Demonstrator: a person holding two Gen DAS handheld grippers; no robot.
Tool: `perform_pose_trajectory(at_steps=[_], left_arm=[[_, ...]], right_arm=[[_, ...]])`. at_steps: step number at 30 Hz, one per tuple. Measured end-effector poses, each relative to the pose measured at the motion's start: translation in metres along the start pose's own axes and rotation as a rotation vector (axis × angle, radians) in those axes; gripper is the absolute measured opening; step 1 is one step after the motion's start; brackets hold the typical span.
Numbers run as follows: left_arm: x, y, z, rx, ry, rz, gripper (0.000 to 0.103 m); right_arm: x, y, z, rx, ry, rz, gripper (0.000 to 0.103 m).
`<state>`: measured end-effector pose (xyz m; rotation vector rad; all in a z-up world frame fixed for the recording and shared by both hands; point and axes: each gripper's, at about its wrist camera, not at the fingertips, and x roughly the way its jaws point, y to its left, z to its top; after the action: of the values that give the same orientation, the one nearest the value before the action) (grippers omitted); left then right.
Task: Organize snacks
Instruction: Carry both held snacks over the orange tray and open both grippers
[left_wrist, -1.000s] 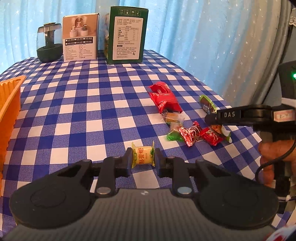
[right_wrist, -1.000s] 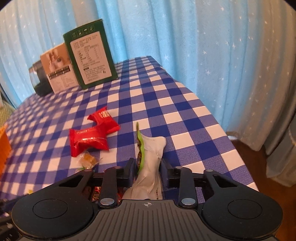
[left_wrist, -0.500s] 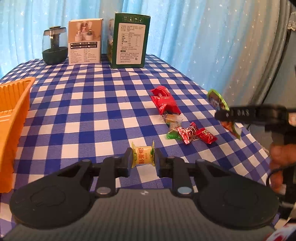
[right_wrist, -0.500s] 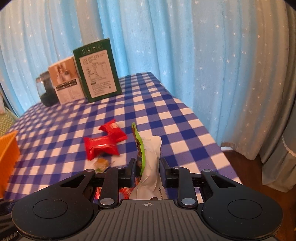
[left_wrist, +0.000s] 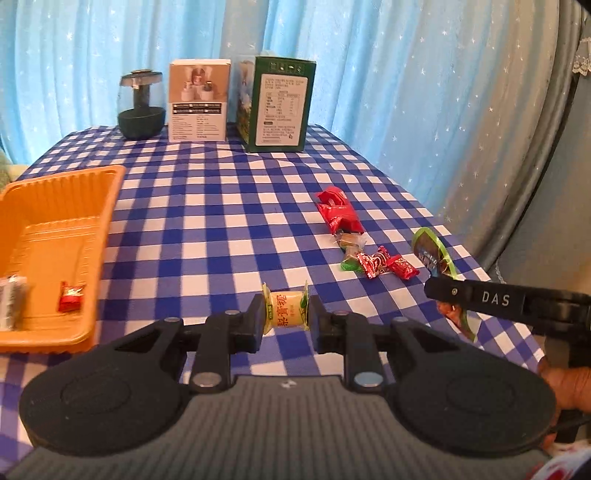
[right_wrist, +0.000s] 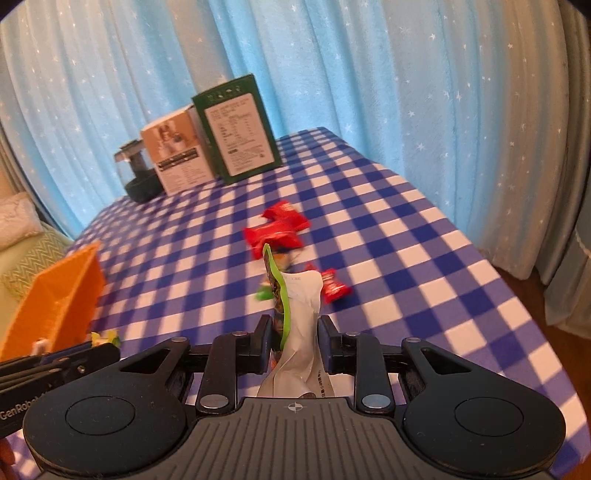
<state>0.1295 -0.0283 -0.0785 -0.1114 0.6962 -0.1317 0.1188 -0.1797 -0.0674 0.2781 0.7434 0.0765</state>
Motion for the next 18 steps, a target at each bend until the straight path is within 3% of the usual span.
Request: perform_pose_trajectory(at_steps=[8,18], left_arm=[[-0.050,0.027,0.005,-0.046,-0.029,0.040,0.022],[-0.097,0.087,0.020,-0.107,-0.077,0.141,0.022]], right_arm=[[-0.032,0.045,0.003,-0.004,-0.010,0.054,0.027],[-0.035,0.117,0.007,-0.072,0.006,0.155,0.027]])
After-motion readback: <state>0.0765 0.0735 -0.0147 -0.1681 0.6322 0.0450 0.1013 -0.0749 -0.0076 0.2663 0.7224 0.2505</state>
